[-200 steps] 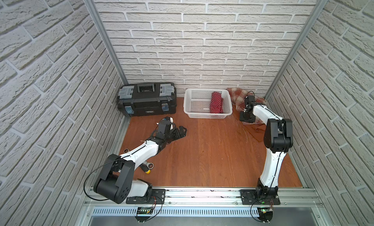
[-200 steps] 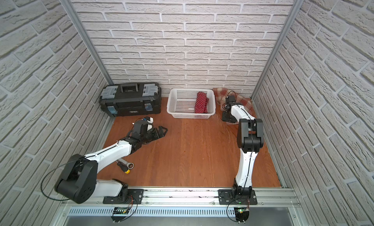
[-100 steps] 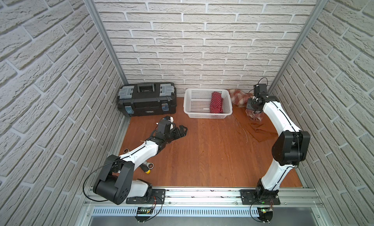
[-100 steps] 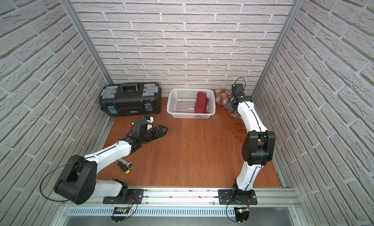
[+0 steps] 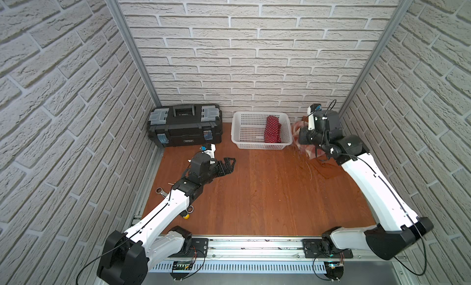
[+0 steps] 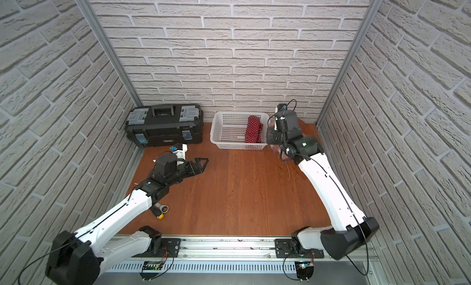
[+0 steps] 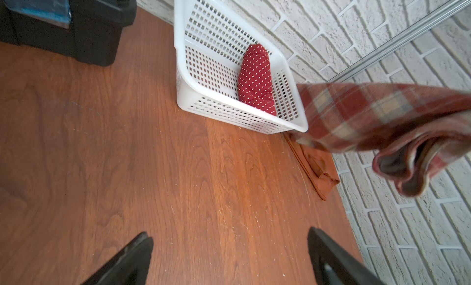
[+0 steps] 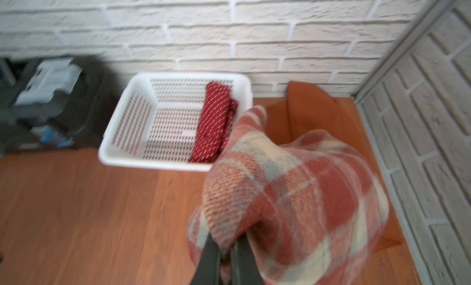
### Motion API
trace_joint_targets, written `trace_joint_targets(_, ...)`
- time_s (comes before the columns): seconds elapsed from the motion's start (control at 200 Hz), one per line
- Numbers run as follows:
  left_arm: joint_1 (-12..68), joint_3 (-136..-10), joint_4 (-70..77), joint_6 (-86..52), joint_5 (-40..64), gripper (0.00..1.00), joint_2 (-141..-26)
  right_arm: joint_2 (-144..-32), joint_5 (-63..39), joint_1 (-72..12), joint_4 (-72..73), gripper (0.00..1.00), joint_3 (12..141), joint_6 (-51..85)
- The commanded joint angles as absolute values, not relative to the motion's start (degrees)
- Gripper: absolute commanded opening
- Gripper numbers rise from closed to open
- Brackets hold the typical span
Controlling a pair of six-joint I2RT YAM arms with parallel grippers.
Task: Roll up the skirts
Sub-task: Move the skirt to the center of the board.
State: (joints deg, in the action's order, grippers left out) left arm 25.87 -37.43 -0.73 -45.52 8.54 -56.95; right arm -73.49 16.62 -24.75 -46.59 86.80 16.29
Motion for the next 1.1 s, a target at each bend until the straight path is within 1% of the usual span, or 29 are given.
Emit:
trace_joint_targets(0.0,26.13,-35.01,-5.14,-44.12,5.07,0.98,-52.75,-69.20,18.70,-33.15,-48.28,0.02,80.26,19.00)
trace_joint_targets(0.065,26.16,-33.99,-6.84,-44.20,4.50,0.98,-50.44,-67.94,15.36,-37.11,-48.33,0.03,75.68,22.34)
trace_joint_targets(0.115,26.13,-33.34,-7.93,-44.29,3.98,0.98,-48.87,-67.66,11.97,-39.93,-45.62,0.03,71.60,24.88)
trace_joint_targets(0.185,26.12,-32.08,-8.86,-44.84,3.27,0.98,-47.17,-69.95,7.22,-43.29,-41.32,0.07,67.65,28.03)
trace_joint_targets(0.215,26.20,-31.56,-9.11,-45.07,3.00,0.98,-46.54,-71.75,3.78,-44.66,-38.19,0.15,65.80,29.32)
trace_joint_targets(0.25,26.13,-30.95,-9.26,-45.42,2.76,0.98,-45.83,-74.27,-2.30,-46.04,-34.08,0.28,64.01,30.41)
trace_joint_targets(0.295,26.18,-30.16,-9.33,-45.97,2.50,0.98,-45.13,-78.02,-9.39,-47.93,-29.95,0.34,63.27,32.77)
trace_joint_targets(0.35,26.19,-28.87,-9.02,-46.76,2.17,0.98,-44.17,-81.81,-16.79,-51.64,-23.41,0.47,62.50,33.85)
trace_joint_targets(0.385,26.12,-28.13,-8.95,-47.31,2.04,0.98,-43.67,-83.87,-19.33,-53.49,-22.26,0.50,63.29,34.05)
trace_joint_targets(0.455,26.18,-27.11,-8.99,-48.52,1.98,0.98,-43.01,-86.28,-21.54,-55.50,-24.63,0.53,65.92,32.04)
trace_joint_targets(0.485,26.08,-26.76,-8.97,-48.97,2.10,0.98,-42.91,-86.20,-20.54,-55.61,-26.59,0.54,66.66,30.64)
trace_joint_targets(0.525,26.26,-26.19,-8.82,-49.69,2.20,0.98,-42.72,-85.24,-16.15,-55.44,-29.91,0.56,67.17,29.21)
trace_joint_targets(0.58,26.69,-25.22,-8.13,-50.76,2.45,0.98,-42.90,-83.77,-6.56,-54.49,-35.12,0.59,68.01,27.55)
trace_joint_targets(0.59,26.82,-25.11,-7.92,-50.97,2.52,0.98,-43.00,-83.46,-3.59,-54.09,-36.60,0.60,68.26,27.31)
trace_joint_targets(0.625,27.42,-24.46,-7.10,-51.75,2.51,0.98,-43.49,-82.98,2.08,-53.13,-38.93,0.61,68.54,26.88)
trace_joint_targets(0.68,29.18,-23.66,-5.45,-53.10,2.63,0.98,-45.09,-82.60,10.30,-50.14,-42.40,0.65,68.65,26.20)
trace_joint_targets(0.72,31.04,-23.26,-3.98,-54.32,2.36,0.98,-46.61,-82.86,15.24,-47.49,-44.14,0.65,68.23,26.96)
trace_joint_targets(0.77,34.71,-23.12,-2.86,-55.22,1.22,0.98,-48.33,-83.21,19.10,-44.01,-45.38,0.65,67.72,28.40)
trace_joint_targets(0.845,40.13,-22.17,-1.45,-57.27,-2.22,0.98,-49.85,-83.62,20.57,-37.78,-42.18,0.66,63.47,30.22)
trace_joint_targets(0.935,44.90,-20.25,1.31,-60.33,-5.00,0.98,-50.85,-85.46,15.55,-31.79,-38.56,0.65,59.06,32.03)
trace_joint_targets(1.015,47.51,-19.12,1.61,-61.72,-6.72,0.98,-51.74,-87.25,13.62,-29.96,-36.15,0.65,56.05,32.81)
trace_joint_targets(1.095,49.34,-17.36,5.49,-63.49,-7.36,0.98,-53.75,-88.86,12.20,-29.36,-34.79,0.65,53.64,33.91)
